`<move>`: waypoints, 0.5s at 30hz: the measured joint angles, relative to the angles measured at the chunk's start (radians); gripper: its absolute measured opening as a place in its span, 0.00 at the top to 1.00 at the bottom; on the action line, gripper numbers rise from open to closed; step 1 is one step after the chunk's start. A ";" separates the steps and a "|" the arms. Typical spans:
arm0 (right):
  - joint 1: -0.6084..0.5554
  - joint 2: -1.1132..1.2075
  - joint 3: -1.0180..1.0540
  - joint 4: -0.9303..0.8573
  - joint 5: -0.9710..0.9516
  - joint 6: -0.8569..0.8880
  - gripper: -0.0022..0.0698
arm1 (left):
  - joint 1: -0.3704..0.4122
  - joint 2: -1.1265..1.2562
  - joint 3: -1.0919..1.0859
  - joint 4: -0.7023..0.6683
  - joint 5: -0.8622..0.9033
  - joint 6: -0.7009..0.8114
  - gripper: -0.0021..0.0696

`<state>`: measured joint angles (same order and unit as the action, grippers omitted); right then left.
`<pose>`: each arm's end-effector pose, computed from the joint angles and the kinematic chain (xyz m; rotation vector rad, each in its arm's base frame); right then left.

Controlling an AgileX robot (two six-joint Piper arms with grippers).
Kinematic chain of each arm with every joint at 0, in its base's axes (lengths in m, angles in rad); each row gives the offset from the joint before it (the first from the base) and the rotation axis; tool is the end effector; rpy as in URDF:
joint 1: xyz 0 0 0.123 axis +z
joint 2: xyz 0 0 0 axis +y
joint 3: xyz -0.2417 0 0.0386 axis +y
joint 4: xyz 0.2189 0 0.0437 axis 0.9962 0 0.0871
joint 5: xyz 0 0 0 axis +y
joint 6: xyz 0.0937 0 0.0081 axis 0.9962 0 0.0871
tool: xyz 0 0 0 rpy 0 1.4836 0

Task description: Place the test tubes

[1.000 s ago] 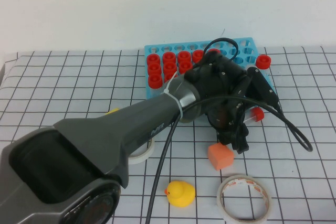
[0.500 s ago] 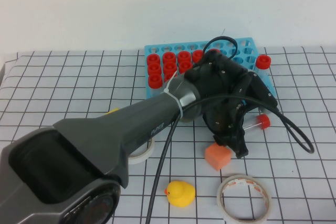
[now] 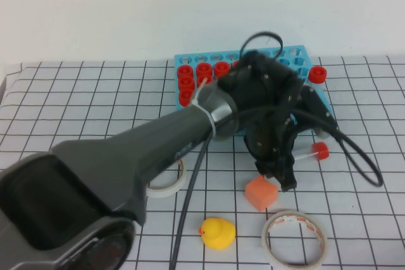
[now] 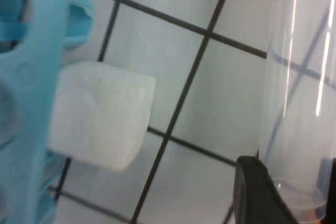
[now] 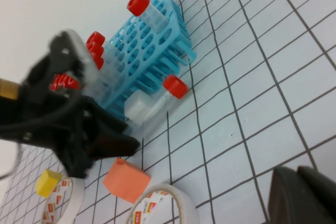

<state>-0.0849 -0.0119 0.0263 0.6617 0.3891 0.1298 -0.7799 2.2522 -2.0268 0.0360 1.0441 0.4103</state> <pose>0.0678 0.0163 0.1775 0.5970 1.7597 0.6834 0.3155 -0.3080 0.1931 1.5569 2.2704 -0.0526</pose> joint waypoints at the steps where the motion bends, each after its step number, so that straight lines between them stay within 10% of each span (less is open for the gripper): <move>1: 0.000 0.000 0.000 0.000 0.000 -0.001 0.97 | 0.000 -0.013 0.000 -0.005 0.007 0.000 0.68; 15: 0.000 0.000 0.000 0.168 0.025 -0.222 0.97 | 0.000 -0.363 0.318 -0.059 -0.008 0.007 0.68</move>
<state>-0.0849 -0.0119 0.0263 0.8300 0.4146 -0.0921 -0.7799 1.8891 -1.7091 -0.0231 1.0358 0.4171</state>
